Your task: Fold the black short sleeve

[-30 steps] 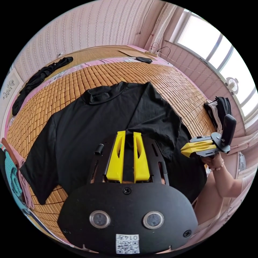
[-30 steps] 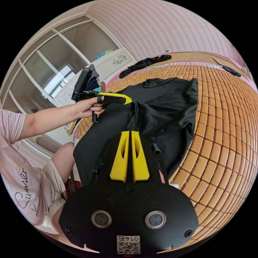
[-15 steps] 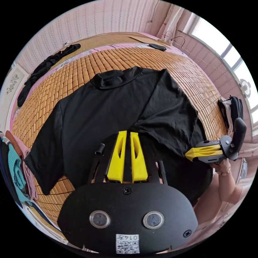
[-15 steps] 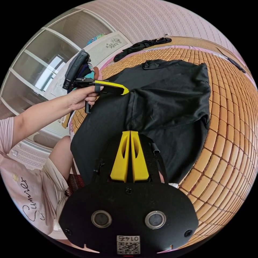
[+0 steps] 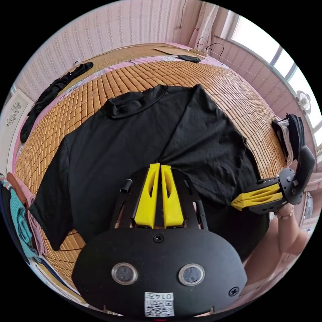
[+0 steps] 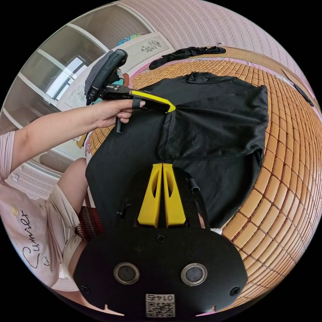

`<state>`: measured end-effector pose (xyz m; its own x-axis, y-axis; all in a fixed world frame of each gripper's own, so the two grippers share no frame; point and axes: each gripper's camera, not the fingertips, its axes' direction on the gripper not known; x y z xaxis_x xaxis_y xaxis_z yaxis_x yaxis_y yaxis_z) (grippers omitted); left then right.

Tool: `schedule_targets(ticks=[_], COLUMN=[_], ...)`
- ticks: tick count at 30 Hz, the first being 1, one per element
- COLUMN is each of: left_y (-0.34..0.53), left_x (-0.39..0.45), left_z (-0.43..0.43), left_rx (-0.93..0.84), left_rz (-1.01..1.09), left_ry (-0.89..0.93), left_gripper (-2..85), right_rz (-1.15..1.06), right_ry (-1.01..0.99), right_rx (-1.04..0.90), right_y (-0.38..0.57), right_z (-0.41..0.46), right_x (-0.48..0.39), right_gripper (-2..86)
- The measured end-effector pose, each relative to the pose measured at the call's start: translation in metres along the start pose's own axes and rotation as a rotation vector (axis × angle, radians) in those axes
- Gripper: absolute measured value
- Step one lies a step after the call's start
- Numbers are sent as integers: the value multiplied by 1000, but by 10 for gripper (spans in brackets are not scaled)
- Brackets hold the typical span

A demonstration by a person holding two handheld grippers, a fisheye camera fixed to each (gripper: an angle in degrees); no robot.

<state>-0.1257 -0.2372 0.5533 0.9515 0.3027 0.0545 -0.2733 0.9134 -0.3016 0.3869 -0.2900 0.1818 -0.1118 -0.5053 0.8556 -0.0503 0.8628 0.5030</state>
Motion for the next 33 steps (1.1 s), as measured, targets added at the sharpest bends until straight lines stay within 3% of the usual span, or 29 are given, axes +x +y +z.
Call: schedule_targets(ticks=[7,10,14,17,23,27,33], left_y=[77,139,220,261,284,279,276], left_x=[-52,-81,-133,-174,-229,-263,-294], left_z=[-49,-76,-91,-86,-66,-53,-27], left_rx=[161,227,221,250,359,347,318], left_rz=[-153,-148,-229,-384,-501,-540,-565], left_ry=[137,71,-89,-113,-114,-39,32], left_gripper=[49,57,70,77,101,117,132], right_rz=[25,50,36,-49,-244,-398,-398], right_ry=[43,140,139,111,100,286,313], right_rx=[122,273,299,235,106,-22,-88], right_y=[6,17,13,-31,-176,-258,-326], right_z=[-12,-26,-19,14,102,179,254], right_x=[-17,-35,-66,-109,-216,-283,-333], right_gripper=[-1,3,14,25,65,64,87])
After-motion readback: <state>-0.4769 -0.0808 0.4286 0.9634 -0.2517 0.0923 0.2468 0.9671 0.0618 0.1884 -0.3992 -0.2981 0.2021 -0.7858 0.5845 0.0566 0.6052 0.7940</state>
